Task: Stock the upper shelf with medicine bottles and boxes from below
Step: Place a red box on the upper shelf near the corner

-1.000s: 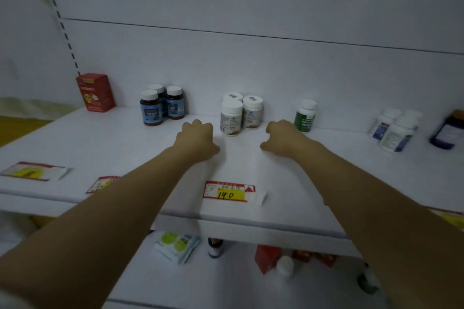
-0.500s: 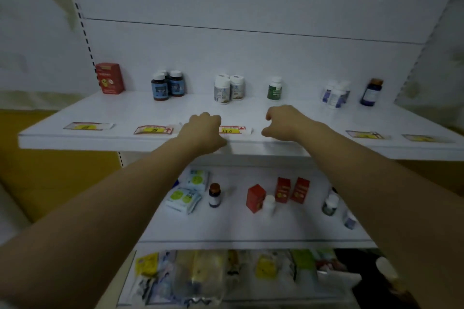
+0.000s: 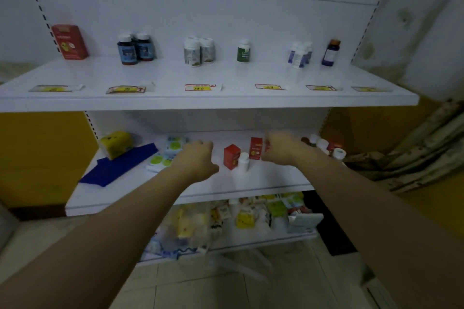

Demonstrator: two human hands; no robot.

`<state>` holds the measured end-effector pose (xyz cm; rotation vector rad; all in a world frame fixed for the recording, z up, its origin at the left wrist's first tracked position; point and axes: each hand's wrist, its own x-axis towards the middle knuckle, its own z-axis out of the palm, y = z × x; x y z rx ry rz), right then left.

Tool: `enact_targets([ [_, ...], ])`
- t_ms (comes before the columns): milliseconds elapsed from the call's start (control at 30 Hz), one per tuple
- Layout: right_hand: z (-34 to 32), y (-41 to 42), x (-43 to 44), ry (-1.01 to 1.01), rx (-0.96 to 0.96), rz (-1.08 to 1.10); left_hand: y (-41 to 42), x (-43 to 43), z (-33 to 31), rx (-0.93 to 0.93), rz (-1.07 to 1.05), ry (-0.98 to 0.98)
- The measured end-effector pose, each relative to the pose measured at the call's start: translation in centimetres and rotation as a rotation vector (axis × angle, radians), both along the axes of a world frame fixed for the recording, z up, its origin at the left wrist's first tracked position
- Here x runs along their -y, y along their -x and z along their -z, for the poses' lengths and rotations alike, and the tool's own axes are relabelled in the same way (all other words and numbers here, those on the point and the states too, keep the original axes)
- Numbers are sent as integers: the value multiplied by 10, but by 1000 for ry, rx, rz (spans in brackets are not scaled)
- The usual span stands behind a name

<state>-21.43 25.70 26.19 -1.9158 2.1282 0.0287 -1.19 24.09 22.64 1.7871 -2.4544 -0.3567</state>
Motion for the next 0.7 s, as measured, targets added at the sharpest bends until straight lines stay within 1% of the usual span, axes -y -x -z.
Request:
enact_targets([
  [167, 37, 24, 14, -53, 11, -11, 19, 17, 34, 3, -17, -81],
  [467, 96, 83, 89, -179, 53, -42, 71, 87, 93, -66, -174, -194],
  [567, 119, 95, 123, -197, 114, -47, 85, 112, 112, -92, -245, -220],
  [700, 158, 97, 163, -169, 199, -65, 98, 142, 144, -159, -317, -241],
])
